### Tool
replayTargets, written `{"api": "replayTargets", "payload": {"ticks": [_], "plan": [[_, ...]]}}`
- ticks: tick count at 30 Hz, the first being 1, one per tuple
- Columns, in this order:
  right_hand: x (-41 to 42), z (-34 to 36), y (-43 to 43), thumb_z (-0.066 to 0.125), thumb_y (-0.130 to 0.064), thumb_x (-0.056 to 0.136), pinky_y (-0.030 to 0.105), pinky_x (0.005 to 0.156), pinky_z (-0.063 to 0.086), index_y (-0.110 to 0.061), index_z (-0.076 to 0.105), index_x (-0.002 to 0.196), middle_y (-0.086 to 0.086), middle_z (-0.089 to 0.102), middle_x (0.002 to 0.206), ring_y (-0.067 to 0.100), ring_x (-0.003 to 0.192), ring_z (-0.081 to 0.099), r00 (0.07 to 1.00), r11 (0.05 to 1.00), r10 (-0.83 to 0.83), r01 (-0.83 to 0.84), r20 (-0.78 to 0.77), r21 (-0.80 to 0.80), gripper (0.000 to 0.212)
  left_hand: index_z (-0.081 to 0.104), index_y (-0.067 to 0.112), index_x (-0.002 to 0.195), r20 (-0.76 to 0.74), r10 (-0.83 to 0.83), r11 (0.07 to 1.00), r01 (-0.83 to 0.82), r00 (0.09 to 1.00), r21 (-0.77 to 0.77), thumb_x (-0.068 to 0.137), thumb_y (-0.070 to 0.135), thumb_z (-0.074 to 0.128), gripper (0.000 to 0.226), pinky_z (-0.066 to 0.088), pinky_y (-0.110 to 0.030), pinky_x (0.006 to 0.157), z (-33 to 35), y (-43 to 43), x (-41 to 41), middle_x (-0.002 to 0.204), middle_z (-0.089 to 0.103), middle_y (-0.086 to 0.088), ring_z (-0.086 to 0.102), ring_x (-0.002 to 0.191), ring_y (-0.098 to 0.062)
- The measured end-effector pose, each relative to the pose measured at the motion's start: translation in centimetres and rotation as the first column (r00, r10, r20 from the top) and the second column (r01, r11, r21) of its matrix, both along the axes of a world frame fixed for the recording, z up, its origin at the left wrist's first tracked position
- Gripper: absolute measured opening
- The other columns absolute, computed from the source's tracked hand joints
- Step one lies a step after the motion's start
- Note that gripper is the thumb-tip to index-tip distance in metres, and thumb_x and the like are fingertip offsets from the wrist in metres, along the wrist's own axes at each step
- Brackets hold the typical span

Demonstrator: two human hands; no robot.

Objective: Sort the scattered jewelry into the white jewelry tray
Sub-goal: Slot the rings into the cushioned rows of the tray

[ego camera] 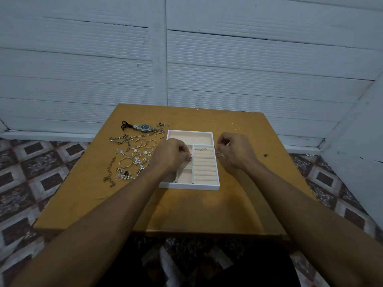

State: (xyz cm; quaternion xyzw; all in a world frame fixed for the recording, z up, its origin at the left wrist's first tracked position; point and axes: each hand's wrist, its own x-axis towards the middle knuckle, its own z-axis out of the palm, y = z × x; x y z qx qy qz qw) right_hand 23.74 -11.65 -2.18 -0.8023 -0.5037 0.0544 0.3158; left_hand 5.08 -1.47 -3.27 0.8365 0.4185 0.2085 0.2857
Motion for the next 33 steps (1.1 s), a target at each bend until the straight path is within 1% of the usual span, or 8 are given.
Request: {"api": "replayTargets", "payload": {"ticks": [2, 5, 9, 13, 17, 22, 28, 33], "plan": [[-0.1, -0.3, 0.6, 0.060, -0.023, 0.083, 0.038, 0.065, 0.054, -0.023, 0.066, 0.078, -0.009, 0.066, 0.075, 0.015, 0.072, 0.060, 0.999, 1.000, 0.002, -0.002, 0.036, 0.009, 0.008, 0.077, 0.023, 0.078, 0.001, -0.004, 1.000, 0.004, 1.000, 0.004, 0.078, 0.028, 0.077, 0.005, 0.053, -0.031, 0.070, -0.1, 0.1, 0.0, 0.077, 0.072, 0.006, 0.065, 0.078, -0.012], [-0.2, -0.8, 1.3, 0.060, -0.025, 0.085, 0.036, 0.066, 0.051, -0.024, 0.066, 0.079, -0.008, 0.066, 0.082, 0.014, 0.075, 0.057, 0.994, 1.000, 0.020, -0.018, 0.109, -0.018, 0.008, 0.077, 0.023, 0.078, 0.003, -0.010, 1.000, 0.010, 1.000, 0.006, 0.078, 0.028, 0.076, 0.005, 0.055, -0.033, 0.072, 0.0, 0.0, 0.0, 0.076, 0.072, 0.006, 0.065, 0.078, -0.012], [-0.2, -1.4, 1.8, 0.061, -0.024, 0.086, 0.035, 0.067, 0.049, -0.021, 0.069, 0.087, -0.003, 0.067, 0.088, 0.017, 0.080, 0.057, 0.980, 0.997, 0.070, -0.060, 0.185, -0.057, 0.009, 0.076, 0.023, 0.079, 0.001, -0.003, 1.000, 0.003, 1.000, 0.027, 0.078, 0.029, 0.077, 0.005, 0.052, -0.029, 0.069, 0.1, 0.1, -0.2, 0.077, 0.071, 0.006, 0.063, 0.078, -0.010], [-0.2, -1.9, 1.8, 0.058, -0.022, 0.089, 0.034, 0.071, 0.048, -0.019, 0.074, 0.098, 0.000, 0.067, 0.094, 0.019, 0.087, 0.057, 0.970, 0.993, 0.102, -0.086, 0.220, -0.082, 0.018, 0.076, 0.023, 0.081, -0.007, -0.004, 1.000, 0.005, 1.000, 0.030, 0.080, 0.027, 0.076, 0.005, 0.047, -0.025, 0.065, 0.2, 0.2, -0.3, 0.078, 0.071, 0.006, 0.062, 0.077, -0.009], [0.0, -1.9, 1.6, 0.054, -0.018, 0.091, 0.035, 0.076, 0.047, -0.017, 0.074, 0.108, 0.004, 0.065, 0.099, 0.023, 0.096, 0.056, 0.943, 0.988, 0.134, -0.104, 0.305, -0.112, 0.026, 0.076, 0.024, 0.079, -0.006, -0.005, 1.000, 0.005, 1.000, 0.031, 0.080, 0.027, 0.075, 0.004, 0.049, -0.026, 0.066, 0.1, 0.4, -0.3, 0.077, 0.071, 0.006, 0.064, 0.077, -0.010], [0.1, -2.1, 1.0, 0.053, -0.028, 0.094, 0.031, 0.073, 0.044, -0.020, 0.071, 0.114, 0.004, 0.066, 0.101, 0.022, 0.094, 0.055, 0.890, 0.981, 0.175, -0.121, 0.420, -0.152, 0.028, 0.076, 0.024, 0.079, -0.015, -0.009, 1.000, 0.010, 1.000, 0.025, 0.079, 0.029, 0.076, 0.004, 0.054, -0.031, 0.070, 0.0, 0.5, -0.1, 0.078, 0.072, 0.008, 0.064, 0.078, -0.010], [0.1, -2.5, 0.7, 0.051, -0.035, 0.096, 0.032, 0.073, 0.046, -0.024, 0.068, 0.119, 0.004, 0.065, 0.103, 0.024, 0.095, 0.056, 0.882, 0.976, 0.175, -0.097, 0.437, -0.194, 0.031, 0.076, 0.023, 0.081, -0.019, -0.010, 0.999, 0.011, 1.000, 0.048, 0.082, 0.026, 0.074, 0.004, 0.053, -0.030, 0.069, 0.1, 0.6, 0.1, 0.079, 0.071, 0.006, 0.063, 0.079, -0.011], [0.0, -2.3, 0.7, 0.051, -0.033, 0.096, 0.029, 0.071, 0.040, -0.022, 0.067, 0.121, 0.004, 0.064, 0.107, 0.023, 0.098, 0.054, 0.887, 0.976, 0.172, -0.095, 0.429, -0.196, 0.032, 0.076, 0.023, 0.083, -0.020, -0.018, 0.998, 0.019, 1.000, 0.061, 0.084, 0.024, 0.071, 0.005, 0.053, -0.030, 0.072, -0.1, 0.8, 0.1, 0.084, 0.072, 0.004, 0.063, 0.081, -0.012]]}}
